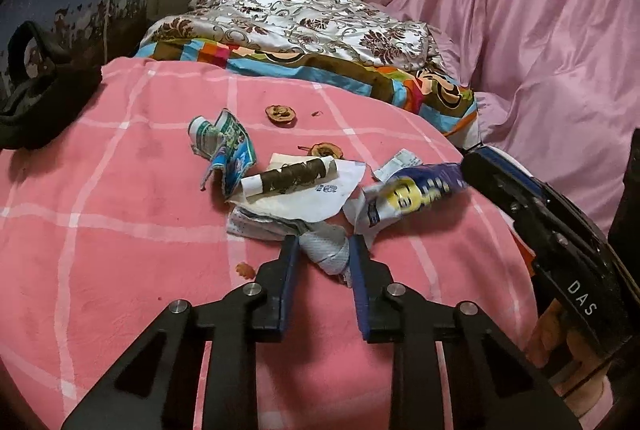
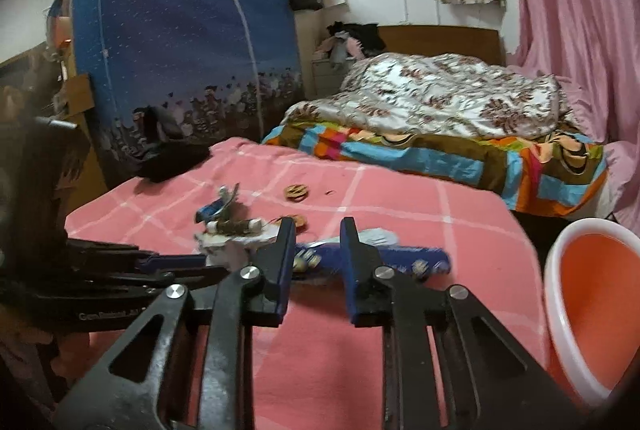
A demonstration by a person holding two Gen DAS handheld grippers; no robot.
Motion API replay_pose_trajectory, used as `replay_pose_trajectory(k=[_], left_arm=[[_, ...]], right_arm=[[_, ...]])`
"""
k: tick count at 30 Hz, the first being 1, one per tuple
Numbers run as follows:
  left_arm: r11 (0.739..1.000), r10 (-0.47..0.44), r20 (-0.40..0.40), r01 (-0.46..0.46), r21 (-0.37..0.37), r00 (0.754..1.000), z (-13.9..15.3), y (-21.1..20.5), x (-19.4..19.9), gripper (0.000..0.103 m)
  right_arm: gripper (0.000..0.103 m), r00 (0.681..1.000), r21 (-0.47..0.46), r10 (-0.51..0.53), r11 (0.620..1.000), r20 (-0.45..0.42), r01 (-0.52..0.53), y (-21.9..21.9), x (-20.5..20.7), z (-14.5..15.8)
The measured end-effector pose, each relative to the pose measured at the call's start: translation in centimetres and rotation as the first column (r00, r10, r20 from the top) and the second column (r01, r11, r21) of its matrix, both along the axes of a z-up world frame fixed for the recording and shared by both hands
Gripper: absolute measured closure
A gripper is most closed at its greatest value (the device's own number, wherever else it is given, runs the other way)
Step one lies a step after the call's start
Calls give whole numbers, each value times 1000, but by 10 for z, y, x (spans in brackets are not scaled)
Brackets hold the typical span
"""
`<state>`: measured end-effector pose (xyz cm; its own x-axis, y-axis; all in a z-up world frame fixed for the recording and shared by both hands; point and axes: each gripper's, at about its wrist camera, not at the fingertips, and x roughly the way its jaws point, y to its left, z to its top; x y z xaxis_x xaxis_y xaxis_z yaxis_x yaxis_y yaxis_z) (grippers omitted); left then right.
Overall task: Collect trash
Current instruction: 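Grasp the grey cloth with the left tool while the right tool grasps the blue snack bag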
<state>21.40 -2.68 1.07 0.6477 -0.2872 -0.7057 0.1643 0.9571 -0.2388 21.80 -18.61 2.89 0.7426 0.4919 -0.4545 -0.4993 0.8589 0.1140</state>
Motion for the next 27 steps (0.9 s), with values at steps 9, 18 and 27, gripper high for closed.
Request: replay_pose_trajectory(k=[9,18,27], left_arm=[[1000,7,7,-7,5,1000,1,17,-16,87],[999,32,26,-33,21,999,3,39,-35,87],[997,-71,17,70,26,997,3,46,-48,87]], right_arm=[[73,995,-35,15,999,-95,-18,7,6,-15],[53,993,-40,7,999,-118,-12,11,3,-11],[48,999,-68,-20,998,-47,17,21,18,3]])
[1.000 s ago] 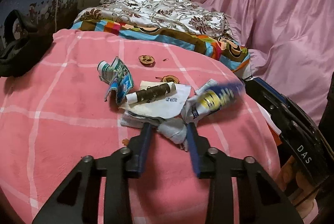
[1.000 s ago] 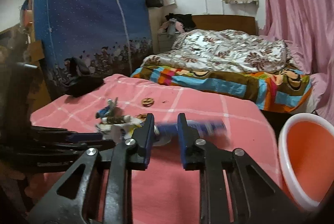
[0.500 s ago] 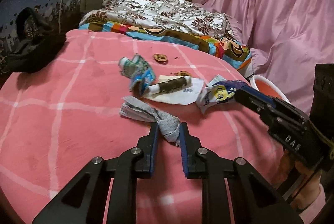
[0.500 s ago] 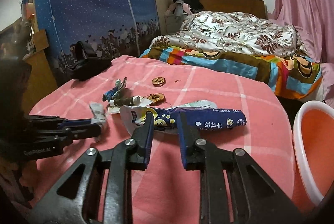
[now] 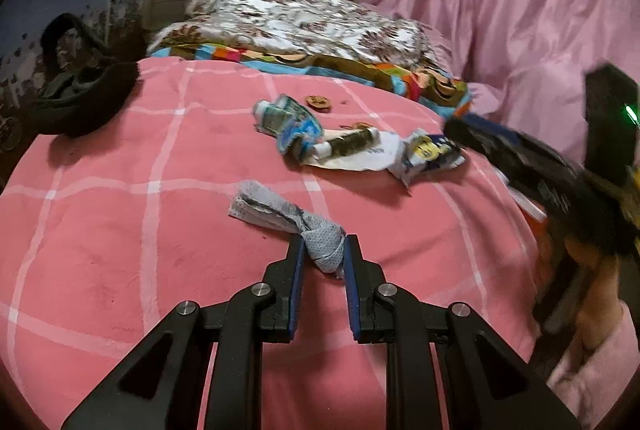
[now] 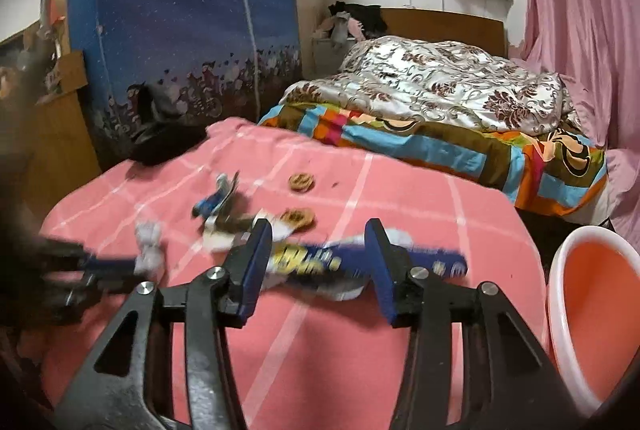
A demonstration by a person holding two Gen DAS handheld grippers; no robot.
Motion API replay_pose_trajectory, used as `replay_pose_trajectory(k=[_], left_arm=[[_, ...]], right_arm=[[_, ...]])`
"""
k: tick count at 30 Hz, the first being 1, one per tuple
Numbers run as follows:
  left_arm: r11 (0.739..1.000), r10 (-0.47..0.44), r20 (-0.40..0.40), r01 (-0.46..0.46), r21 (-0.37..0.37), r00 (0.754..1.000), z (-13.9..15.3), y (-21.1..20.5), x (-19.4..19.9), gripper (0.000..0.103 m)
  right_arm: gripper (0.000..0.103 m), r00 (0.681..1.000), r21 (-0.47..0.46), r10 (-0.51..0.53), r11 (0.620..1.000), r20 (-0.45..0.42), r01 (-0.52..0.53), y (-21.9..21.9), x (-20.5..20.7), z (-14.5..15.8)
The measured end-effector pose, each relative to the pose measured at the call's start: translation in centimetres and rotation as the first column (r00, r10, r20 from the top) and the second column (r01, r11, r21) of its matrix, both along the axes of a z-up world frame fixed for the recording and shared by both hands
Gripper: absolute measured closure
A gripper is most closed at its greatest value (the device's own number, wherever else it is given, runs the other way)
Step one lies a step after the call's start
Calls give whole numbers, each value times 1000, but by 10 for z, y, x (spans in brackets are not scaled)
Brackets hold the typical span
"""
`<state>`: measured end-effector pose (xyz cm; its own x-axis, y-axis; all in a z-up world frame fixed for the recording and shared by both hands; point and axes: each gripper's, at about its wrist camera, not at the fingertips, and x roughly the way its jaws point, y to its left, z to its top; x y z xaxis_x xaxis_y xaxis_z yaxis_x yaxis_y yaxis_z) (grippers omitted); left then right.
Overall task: Collect trash
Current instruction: 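Grasp the grey cloth with the left tool while the right tool grasps the blue snack bag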
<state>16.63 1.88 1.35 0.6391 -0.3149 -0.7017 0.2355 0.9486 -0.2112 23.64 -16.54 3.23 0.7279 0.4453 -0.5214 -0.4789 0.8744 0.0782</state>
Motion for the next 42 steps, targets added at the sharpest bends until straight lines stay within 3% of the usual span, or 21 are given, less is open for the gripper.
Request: replay_pose_trajectory(k=[5,10,12,16,22,27,34,38,42], left_arm=[[999,-46,-8,46,-8,999,1,-6,0,87],[999,-48,0,48,10,999,1,-12,-4,85],[999,-39,-4,39,20,999,-1,-12,-2,82],[999,-29,-8,29,22,1000,-2,-14,-2,65],[1000,9,6,-9,1,1000,1,-15,1,63],[998,51,4,-50,-33,999,5,-13,5,63],[987,144,-58,-147,-58,988,0,-9,22,63],[985,156,-43,-158,-70,987,3,-5,24,64],[987,151,-35,-153,-58,988,3,-4,26,74]], right_arm=[[49,994,50,-17,999,-110,23,-8,23,-6],[49,989,-23,12,1000,-149,-16,-6,15,-11],[49,987,-40,27,999,-156,-33,-6,8,-14],[49,981,-42,59,997,-184,-68,-11,-5,-22],[49,977,-45,61,996,-205,-72,-17,-15,-30],[48,972,38,25,999,-234,-17,-34,-15,-28],[37,950,155,-23,985,-312,75,-47,6,-33],[32,943,223,-7,971,-333,86,-45,16,-32],[29,937,271,-17,955,-348,118,-43,26,-32]])
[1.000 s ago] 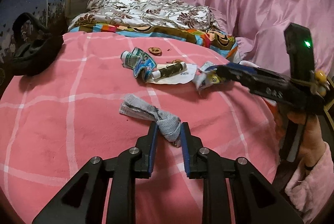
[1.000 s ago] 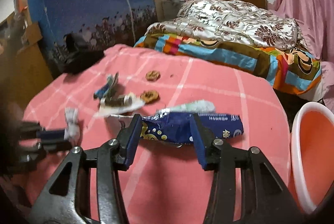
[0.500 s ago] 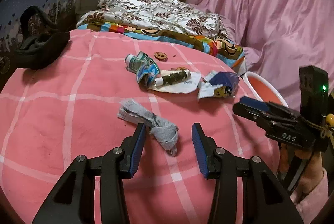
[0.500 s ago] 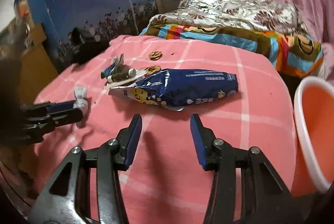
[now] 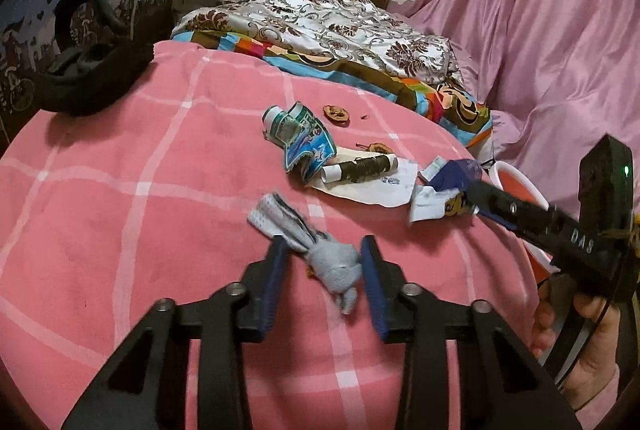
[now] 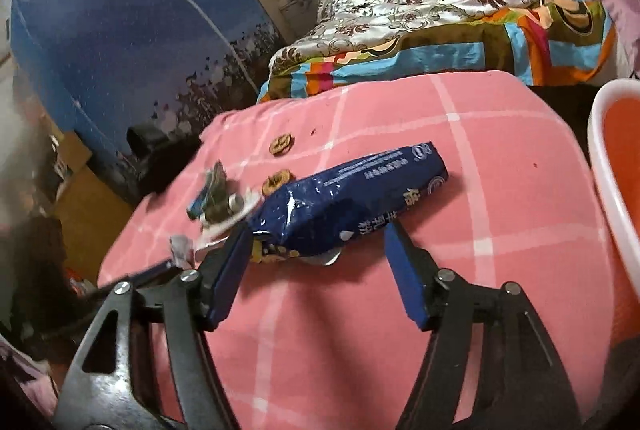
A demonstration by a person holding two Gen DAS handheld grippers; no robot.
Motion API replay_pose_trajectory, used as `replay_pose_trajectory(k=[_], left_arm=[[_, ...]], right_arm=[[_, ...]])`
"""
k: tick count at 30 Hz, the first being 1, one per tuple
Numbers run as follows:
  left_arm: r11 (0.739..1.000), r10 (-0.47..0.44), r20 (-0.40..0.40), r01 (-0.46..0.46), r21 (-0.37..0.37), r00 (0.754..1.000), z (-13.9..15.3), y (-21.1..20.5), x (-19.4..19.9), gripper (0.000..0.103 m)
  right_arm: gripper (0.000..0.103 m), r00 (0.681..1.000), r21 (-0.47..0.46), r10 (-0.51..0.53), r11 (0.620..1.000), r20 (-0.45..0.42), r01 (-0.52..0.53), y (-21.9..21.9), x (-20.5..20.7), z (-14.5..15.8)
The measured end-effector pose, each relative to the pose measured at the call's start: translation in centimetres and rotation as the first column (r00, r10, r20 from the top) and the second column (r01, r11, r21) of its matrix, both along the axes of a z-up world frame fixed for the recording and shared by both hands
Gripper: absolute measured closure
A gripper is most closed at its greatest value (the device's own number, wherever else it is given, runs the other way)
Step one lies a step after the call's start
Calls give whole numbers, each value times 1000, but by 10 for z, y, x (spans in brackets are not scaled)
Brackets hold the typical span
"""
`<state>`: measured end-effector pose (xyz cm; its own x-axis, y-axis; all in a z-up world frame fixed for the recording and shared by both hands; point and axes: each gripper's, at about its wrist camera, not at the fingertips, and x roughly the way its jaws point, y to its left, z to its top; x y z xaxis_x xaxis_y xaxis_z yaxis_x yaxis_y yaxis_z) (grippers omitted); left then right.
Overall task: Collect trash
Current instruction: 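Grasp the grey cloth with the left tool while the right tool grasps the blue snack bag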
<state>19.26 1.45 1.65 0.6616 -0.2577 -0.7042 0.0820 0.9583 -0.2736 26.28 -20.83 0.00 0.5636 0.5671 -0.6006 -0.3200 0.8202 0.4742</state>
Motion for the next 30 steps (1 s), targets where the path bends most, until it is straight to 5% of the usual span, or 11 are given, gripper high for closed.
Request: replay_pose_trajectory(k=[9,14,26,30], left_arm=[[1000,-20,11,20,2,1000,-3,-5,1,82],[1000,-24,23,24,-3,999,-1,-3,-3,84],[999,-48,149,45,22,988,14,-9,-27,86],[997,-70,179,62,45,981,21,-17,-31,86]], right_arm=[[31,997,15,-73,997,-8,73,10,21,2],[57,997,3,-82,997,13,82,19,24,4],[83,989,96,-30,995,143,16,16,-1,23],[85,979,58,-19,998,201,7,16,-8,32]])
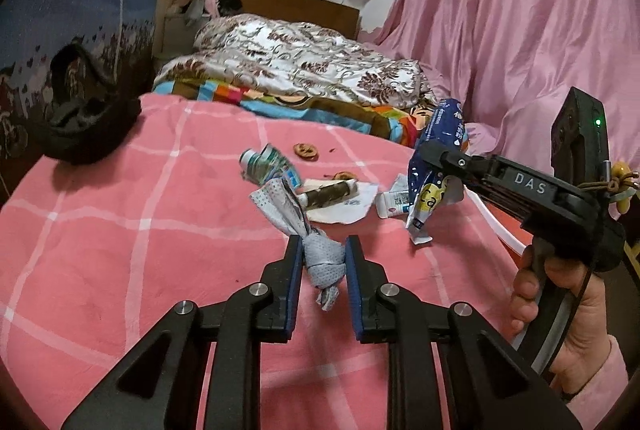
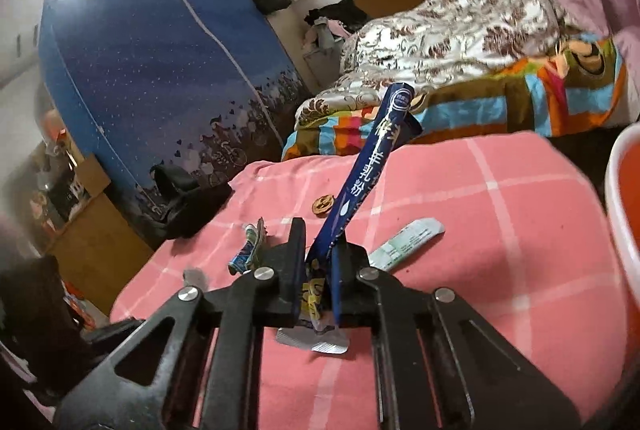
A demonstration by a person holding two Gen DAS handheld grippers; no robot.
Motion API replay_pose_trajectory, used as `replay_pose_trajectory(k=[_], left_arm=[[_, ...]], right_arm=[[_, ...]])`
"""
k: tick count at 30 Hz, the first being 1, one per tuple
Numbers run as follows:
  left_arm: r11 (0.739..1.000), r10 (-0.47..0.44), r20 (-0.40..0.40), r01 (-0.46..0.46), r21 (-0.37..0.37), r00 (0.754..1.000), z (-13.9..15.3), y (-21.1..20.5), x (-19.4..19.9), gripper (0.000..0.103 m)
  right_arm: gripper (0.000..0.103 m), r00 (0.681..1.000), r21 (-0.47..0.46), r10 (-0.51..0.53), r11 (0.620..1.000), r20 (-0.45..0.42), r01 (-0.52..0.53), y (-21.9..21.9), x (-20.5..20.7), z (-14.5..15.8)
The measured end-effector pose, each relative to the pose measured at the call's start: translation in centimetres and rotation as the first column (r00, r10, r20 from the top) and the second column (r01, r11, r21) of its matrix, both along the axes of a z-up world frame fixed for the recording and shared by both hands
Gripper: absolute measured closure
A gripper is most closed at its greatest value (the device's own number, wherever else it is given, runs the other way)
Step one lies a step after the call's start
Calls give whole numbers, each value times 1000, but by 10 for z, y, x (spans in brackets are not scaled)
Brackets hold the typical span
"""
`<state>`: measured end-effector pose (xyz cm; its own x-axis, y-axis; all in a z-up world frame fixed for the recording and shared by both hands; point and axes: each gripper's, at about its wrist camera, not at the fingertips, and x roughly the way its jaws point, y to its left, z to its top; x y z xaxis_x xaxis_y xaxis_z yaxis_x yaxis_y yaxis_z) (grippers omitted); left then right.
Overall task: Collect trash
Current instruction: 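Grasp the grey cloth with the left tool while the right tool grasps the blue snack bag, then carry the cloth and bag over the orange bucket and open both tools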
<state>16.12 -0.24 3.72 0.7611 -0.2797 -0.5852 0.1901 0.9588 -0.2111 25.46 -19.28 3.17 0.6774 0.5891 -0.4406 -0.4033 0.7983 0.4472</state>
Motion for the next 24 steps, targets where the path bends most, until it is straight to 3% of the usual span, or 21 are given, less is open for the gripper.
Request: replay_pose_trajectory(k=[15,19,24], left_arm=[[999,-39,-15,39,-14,999,-3,-12,0,86],[998,-55,42,55,-12,998,6,-20,-1,86],[995,-97,183,100,-3,978,29,-41,-4,86]], right_arm=[[86,998,-51,-2,999,55,4,-33,-27,7],[86,989,-87,-3,996,146,16,-36,-43,20],[86,954,-123,-30,990,297,70,-46,-65,39]])
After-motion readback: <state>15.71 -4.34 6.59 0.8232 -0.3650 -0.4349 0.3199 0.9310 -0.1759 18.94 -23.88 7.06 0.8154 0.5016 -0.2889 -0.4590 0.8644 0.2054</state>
